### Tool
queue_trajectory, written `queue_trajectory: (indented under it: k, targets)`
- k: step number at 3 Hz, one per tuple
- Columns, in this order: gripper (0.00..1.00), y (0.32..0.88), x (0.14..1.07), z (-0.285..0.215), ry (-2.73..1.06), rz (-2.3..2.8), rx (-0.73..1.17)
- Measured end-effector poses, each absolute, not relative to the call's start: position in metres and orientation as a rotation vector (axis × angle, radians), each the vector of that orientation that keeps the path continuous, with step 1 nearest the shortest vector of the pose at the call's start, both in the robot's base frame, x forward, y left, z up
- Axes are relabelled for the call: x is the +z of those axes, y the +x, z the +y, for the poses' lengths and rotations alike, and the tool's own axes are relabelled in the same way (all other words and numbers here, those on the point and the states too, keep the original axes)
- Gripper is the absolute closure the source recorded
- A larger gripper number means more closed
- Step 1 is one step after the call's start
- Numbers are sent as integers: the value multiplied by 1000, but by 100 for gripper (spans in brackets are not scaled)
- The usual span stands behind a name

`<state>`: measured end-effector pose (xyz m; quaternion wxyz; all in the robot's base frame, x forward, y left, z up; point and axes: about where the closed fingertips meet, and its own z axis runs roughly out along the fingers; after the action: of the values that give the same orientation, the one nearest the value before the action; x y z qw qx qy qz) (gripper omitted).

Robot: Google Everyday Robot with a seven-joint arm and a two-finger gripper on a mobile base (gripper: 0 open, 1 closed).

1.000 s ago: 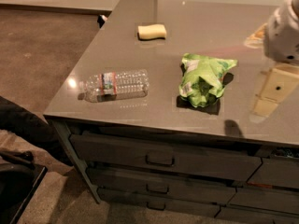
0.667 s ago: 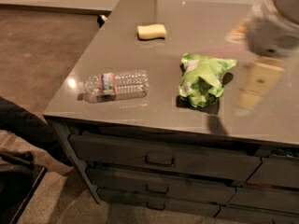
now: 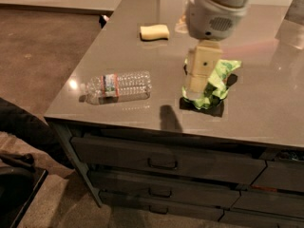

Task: Place water bottle upright

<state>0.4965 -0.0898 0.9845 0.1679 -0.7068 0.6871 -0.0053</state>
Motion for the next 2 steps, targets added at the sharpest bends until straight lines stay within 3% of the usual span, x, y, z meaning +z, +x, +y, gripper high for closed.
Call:
queue_trajectory:
  k: [2]
  targets:
    - [0,551,962,-5,-2090,1950,76]
